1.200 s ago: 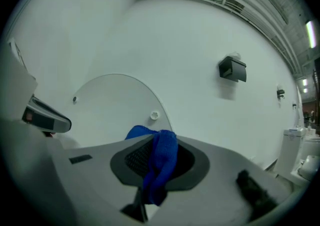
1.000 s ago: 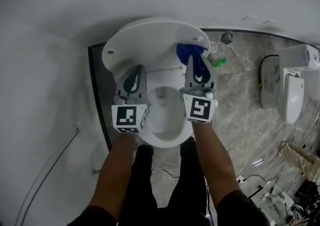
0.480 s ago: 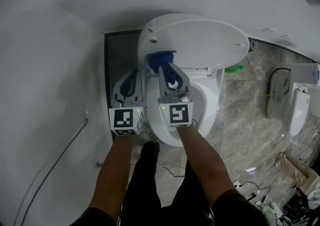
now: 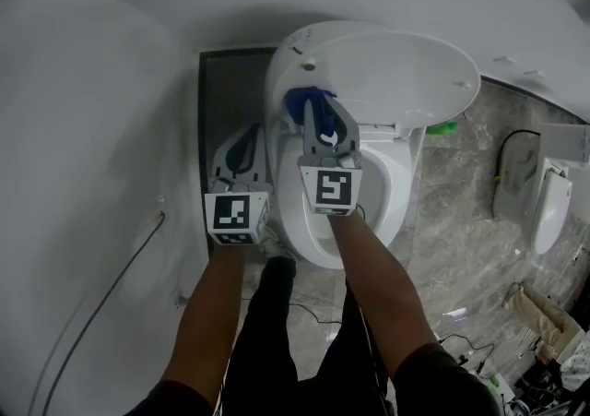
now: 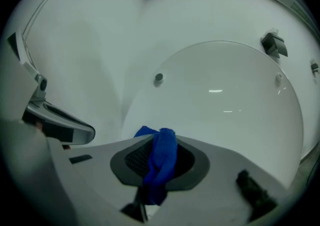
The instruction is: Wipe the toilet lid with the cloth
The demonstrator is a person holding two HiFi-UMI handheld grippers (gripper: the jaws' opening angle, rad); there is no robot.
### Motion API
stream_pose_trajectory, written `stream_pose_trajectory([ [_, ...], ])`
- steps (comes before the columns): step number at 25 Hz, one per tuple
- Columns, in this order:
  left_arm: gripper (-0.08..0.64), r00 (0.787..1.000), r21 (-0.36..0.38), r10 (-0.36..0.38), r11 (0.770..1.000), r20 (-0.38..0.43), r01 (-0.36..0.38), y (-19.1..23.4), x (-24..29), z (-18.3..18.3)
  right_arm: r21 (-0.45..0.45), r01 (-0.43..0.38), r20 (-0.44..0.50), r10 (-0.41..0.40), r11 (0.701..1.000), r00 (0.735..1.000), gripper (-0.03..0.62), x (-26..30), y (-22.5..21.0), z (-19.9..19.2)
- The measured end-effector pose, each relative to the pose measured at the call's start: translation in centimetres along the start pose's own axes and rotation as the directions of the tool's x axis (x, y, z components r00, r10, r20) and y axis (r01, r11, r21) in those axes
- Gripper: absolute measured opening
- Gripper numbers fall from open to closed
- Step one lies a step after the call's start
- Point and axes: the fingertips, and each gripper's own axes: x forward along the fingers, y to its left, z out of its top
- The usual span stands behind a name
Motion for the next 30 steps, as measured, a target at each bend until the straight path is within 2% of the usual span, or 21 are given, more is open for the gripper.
stream_pose_trajectory([
  [10,0.012,0.996,0.014,-0.087,0.996,-0.022,0.087,-7.5,3.5,-0.1,-0.019,0.157,-0.014,-0.157,0.987,0.987,0.058,-3.4,-11.2,-1.2],
  [19,0.012,0.984,0.029,-0.174,0.984,-0.035,0.175,-15.0,6.5,-0.6,-0.016,0.311,-0.024,-0.311,0.950,0.950,0.058,-7.9,-21.4,-2.9],
  [26,0.012,0.983,0.012,-0.179,0.984,-0.037,0.180,-17.1,6.6,-1.4,-0.015,0.329,-0.004,-0.329,0.944,0.944,0.058,-10.0,-23.0,-3.2],
  [30,0.012,0.986,0.002,-0.163,0.987,-0.031,0.163,-16.0,6.0,-1.9,-0.028,0.273,0.023,-0.272,0.962,0.962,0.059,-10.4,-20.1,-2.4],
])
